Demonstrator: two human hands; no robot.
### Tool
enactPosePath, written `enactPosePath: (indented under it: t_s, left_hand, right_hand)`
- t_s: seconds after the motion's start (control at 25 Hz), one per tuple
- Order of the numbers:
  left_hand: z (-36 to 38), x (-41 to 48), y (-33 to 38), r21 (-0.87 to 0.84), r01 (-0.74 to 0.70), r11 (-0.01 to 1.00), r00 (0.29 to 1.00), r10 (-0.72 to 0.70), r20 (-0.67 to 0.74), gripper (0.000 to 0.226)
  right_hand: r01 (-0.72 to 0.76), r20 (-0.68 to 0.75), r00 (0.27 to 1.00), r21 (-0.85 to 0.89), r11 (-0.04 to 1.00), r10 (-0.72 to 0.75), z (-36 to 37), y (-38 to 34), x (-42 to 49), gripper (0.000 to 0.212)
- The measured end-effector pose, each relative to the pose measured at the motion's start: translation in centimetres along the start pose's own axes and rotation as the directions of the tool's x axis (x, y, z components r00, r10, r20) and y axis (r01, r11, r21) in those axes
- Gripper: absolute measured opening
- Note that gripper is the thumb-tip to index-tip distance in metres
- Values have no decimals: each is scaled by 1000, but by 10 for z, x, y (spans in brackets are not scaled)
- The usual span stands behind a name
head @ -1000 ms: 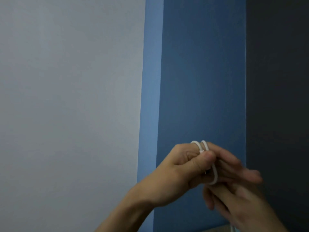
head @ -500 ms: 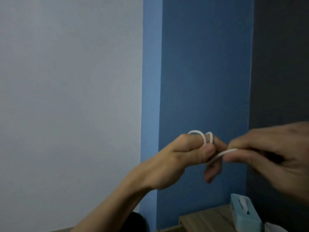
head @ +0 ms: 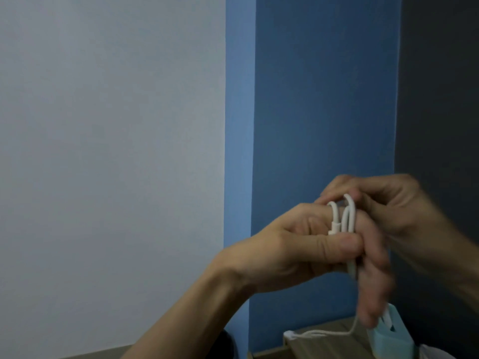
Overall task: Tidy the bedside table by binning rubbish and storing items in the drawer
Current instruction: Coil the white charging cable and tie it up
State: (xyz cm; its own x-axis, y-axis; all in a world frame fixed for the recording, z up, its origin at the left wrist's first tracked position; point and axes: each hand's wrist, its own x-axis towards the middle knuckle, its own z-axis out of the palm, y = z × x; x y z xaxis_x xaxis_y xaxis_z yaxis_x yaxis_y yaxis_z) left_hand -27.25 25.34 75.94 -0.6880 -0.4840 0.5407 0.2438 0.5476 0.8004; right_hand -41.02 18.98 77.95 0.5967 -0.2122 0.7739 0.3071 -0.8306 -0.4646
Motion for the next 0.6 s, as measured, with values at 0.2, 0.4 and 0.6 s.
enactPosePath:
  t_s: [0.2, 0.4, 0.6]
  left_hand:
    - [3, 4, -1, -28, 26, 999, 997, -28, -76, 24]
    - [0, -2, -5, -23, 73, 997, 979, -76, -187, 47]
    - [-2, -5, -3, 79, 38, 996, 988, -25, -152, 47]
  right_hand:
    - [-150, 96, 986, 164, 975, 136, 0, 20, -6, 23]
    - [-34, 27, 999, 158, 987, 30, -8, 16, -7, 31]
    - [-119, 2, 992, 245, 962, 123, 6, 23, -8, 41]
